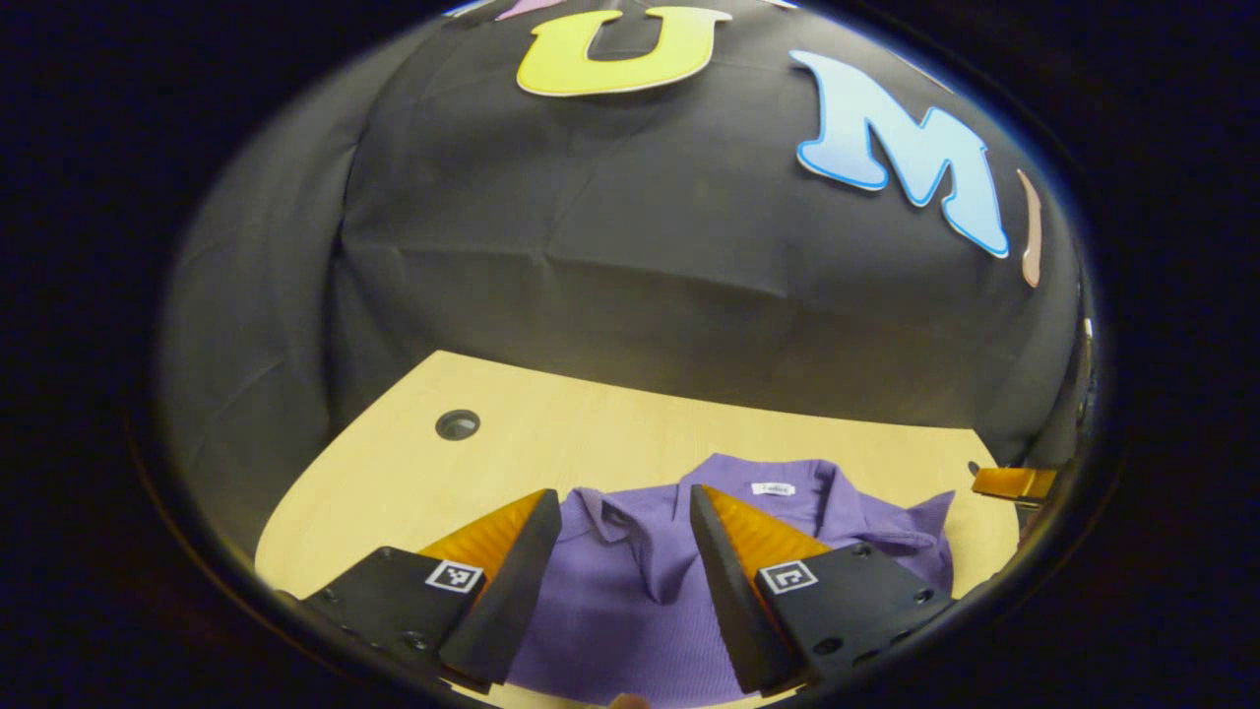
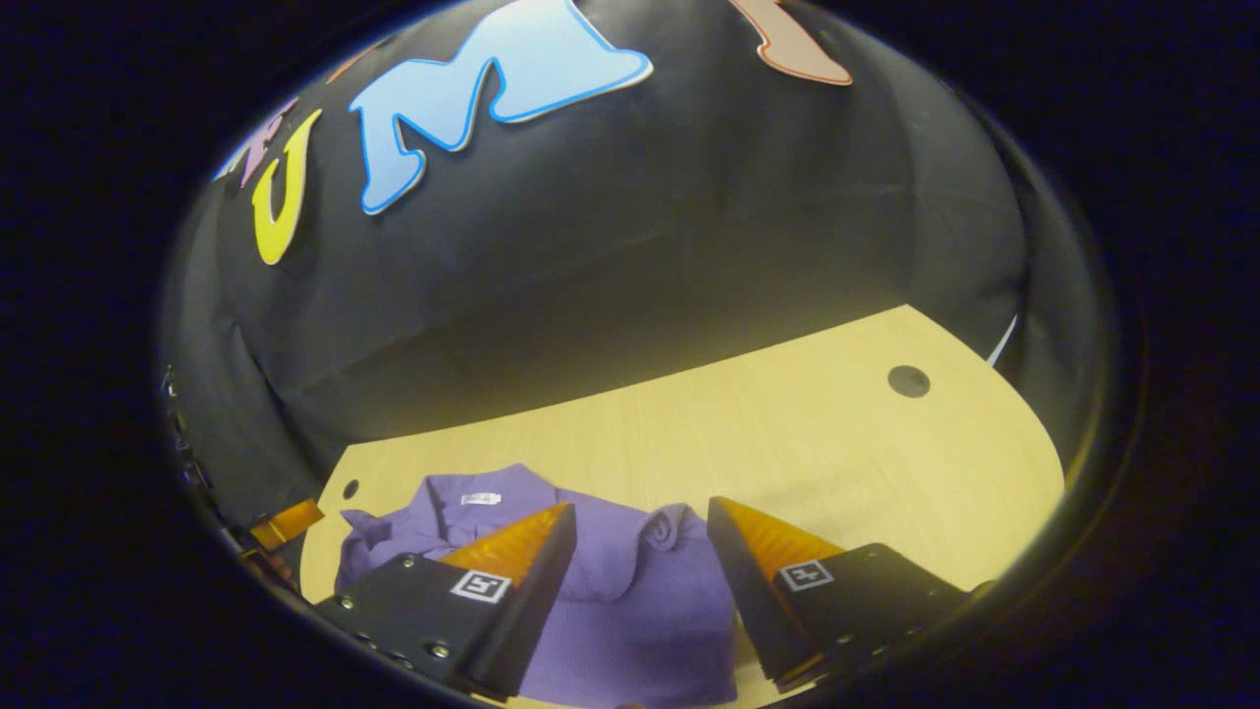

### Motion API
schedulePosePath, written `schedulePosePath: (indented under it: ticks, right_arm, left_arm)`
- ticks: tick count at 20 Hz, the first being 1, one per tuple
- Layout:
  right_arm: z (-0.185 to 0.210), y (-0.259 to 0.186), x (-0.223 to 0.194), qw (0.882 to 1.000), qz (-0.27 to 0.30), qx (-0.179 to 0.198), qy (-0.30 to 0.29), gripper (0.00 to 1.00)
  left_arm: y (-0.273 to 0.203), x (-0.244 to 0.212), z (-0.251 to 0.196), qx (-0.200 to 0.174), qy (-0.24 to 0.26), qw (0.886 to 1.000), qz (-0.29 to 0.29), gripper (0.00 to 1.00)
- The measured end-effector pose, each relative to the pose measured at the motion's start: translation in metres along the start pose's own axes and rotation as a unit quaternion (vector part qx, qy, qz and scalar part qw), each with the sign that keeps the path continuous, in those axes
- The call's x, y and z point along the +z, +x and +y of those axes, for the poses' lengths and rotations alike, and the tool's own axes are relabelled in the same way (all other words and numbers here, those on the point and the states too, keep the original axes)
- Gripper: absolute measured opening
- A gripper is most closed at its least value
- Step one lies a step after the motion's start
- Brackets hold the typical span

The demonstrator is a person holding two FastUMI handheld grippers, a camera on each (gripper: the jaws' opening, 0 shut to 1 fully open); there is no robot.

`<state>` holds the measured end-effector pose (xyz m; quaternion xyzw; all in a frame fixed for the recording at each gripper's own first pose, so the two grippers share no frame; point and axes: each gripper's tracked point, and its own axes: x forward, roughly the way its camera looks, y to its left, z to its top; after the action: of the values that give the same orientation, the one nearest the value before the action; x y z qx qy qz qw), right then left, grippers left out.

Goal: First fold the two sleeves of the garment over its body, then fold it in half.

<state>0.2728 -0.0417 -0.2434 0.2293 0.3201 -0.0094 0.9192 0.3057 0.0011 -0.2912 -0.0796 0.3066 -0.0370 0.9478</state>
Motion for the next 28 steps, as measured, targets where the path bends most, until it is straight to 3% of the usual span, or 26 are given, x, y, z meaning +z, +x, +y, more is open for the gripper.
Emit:
schedulePosePath:
  ticks: [3,5,7,12,17,18,19,22,23,24,28]
  right_arm:
    - [0.012,-0.030,0.005,1.000,-0.021,-0.007,-0.004,0.87]
    - [0.023,-0.054,0.008,0.999,-0.038,-0.010,-0.012,0.87]
    - [0.034,-0.082,0.012,0.998,-0.059,-0.015,-0.029,0.87]
    - [0.058,-0.158,0.019,0.989,-0.123,-0.045,-0.076,0.87]
    - [0.080,-0.219,0.009,0.979,-0.163,-0.062,-0.101,0.87]
    - [0.085,-0.229,0.006,0.978,-0.168,-0.062,-0.110,0.87]
    - [0.090,-0.238,0.003,0.976,-0.173,-0.063,-0.119,0.87]
    - [0.099,-0.259,-0.003,0.969,-0.191,-0.066,-0.140,0.87]
    - [0.104,-0.267,-0.004,0.967,-0.198,-0.065,-0.143,0.95]
    - [0.105,-0.272,-0.005,0.965,-0.205,-0.065,-0.148,0.97]
    - [0.107,-0.293,-0.010,0.958,-0.221,-0.070,-0.168,0.97]
  left_arm:
    - [-0.025,0.007,-0.003,-0.013,0.000,1.000,-0.015,0.81]
    - [-0.045,0.010,-0.003,-0.019,0.001,0.999,-0.026,0.99]
    - [-0.066,0.017,-0.003,-0.027,0.006,0.999,-0.042,0.95]
    - [-0.120,0.034,-0.005,-0.056,0.027,0.994,-0.090,0.98]
    - [-0.173,0.036,-0.014,-0.077,0.078,0.985,-0.135,0.95]
    - [-0.184,0.036,-0.015,-0.081,0.082,0.983,-0.141,1.00]
    - [-0.195,0.033,-0.018,-0.085,0.082,0.983,-0.144,0.95]
    - [-0.225,0.026,-0.020,-0.083,0.087,0.980,-0.156,0.95]
    - [-0.236,0.024,-0.020,-0.080,0.091,0.980,-0.161,1.00]
    - [-0.244,0.022,-0.022,-0.080,0.094,0.978,-0.166,0.95]
    - [-0.273,0.025,-0.029,-0.081,0.094,0.974,-0.192,0.94]
